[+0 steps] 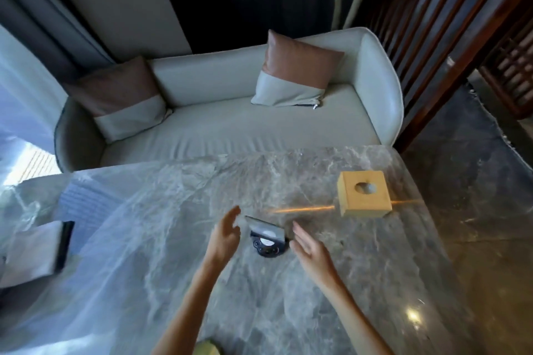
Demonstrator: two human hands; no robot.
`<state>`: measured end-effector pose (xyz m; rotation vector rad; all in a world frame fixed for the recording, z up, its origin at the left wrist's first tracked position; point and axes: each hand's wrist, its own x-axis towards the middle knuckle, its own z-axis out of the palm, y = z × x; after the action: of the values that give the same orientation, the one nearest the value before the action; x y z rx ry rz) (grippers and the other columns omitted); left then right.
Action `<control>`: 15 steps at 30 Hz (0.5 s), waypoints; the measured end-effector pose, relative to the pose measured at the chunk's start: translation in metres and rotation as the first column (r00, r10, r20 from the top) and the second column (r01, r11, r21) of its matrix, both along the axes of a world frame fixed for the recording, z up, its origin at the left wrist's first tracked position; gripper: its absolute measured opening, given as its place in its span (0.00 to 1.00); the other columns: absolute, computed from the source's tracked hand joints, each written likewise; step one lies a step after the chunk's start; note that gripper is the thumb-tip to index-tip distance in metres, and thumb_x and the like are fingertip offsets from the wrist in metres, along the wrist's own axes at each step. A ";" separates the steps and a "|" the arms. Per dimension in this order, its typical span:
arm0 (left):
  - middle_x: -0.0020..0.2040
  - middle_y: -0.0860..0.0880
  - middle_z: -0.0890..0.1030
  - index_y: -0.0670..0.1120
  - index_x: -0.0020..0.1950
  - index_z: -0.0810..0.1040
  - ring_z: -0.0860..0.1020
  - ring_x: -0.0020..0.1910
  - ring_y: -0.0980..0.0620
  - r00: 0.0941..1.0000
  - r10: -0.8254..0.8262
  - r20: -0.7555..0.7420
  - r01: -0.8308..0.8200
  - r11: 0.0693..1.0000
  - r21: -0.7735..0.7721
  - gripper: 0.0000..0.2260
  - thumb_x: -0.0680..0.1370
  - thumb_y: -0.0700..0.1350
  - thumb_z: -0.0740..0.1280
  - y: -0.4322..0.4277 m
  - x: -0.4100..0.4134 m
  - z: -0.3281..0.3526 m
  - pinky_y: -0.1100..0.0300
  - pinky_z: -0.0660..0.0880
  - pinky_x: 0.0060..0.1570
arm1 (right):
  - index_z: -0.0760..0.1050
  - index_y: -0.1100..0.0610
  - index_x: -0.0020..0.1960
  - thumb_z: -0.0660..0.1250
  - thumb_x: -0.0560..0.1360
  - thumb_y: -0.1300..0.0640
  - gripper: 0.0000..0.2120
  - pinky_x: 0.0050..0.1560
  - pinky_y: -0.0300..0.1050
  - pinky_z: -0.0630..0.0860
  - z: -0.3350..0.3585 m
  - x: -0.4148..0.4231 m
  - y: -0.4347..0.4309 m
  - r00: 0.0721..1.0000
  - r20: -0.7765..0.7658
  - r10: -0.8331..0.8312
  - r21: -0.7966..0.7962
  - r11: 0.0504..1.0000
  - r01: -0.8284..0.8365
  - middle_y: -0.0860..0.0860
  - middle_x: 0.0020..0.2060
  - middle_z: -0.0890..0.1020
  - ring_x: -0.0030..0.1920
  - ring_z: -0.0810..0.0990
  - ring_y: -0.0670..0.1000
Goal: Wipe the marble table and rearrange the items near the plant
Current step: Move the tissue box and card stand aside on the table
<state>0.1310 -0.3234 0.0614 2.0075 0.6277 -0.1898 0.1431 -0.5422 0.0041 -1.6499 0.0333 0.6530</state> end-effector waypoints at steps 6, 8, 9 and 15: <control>0.34 0.62 0.78 0.49 0.42 0.74 0.73 0.34 0.72 0.994 -0.109 0.030 0.112 0.984 -0.136 0.21 0.73 0.23 0.57 -0.015 -0.008 -0.005 0.73 0.69 0.40 | 0.73 0.58 0.70 0.64 0.79 0.55 0.20 0.54 0.20 0.69 -0.006 -0.002 0.034 0.997 0.074 -0.036 -0.160 0.986 0.048 0.49 0.68 0.76 0.65 0.75 0.40; 0.36 0.58 0.75 0.44 0.43 0.75 0.73 0.31 0.72 0.997 -0.073 -0.009 0.071 0.985 -0.159 0.18 0.72 0.23 0.56 -0.022 -0.011 0.000 0.76 0.67 0.35 | 0.75 0.56 0.68 0.64 0.79 0.53 0.18 0.53 0.22 0.71 -0.006 -0.005 0.037 0.995 0.092 -0.043 -0.212 0.975 0.062 0.49 0.65 0.79 0.64 0.78 0.44; 0.37 0.55 0.76 0.41 0.46 0.77 0.75 0.32 0.71 0.999 -0.030 -0.033 0.023 0.983 -0.184 0.16 0.72 0.23 0.56 -0.025 -0.012 -0.003 0.77 0.67 0.33 | 0.76 0.55 0.67 0.64 0.79 0.52 0.18 0.54 0.26 0.72 -0.005 -0.005 0.038 0.995 0.093 -0.044 -0.228 0.972 0.064 0.49 0.63 0.80 0.63 0.79 0.44; 0.28 0.53 0.74 0.32 0.52 0.74 0.69 0.28 0.57 0.927 0.128 -0.352 -0.278 0.865 -0.417 0.14 0.68 0.31 0.59 -0.028 -0.024 -0.050 0.68 0.65 0.25 | 0.76 0.53 0.66 0.62 0.79 0.54 0.16 0.51 0.28 0.73 0.014 0.001 0.042 0.991 0.087 -0.101 -0.187 0.976 0.116 0.39 0.64 0.75 0.54 0.78 0.34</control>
<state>0.1069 -0.3512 0.0115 1.4453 0.9019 -0.4905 0.1439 -0.5003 0.0185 -1.8441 0.1335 0.5151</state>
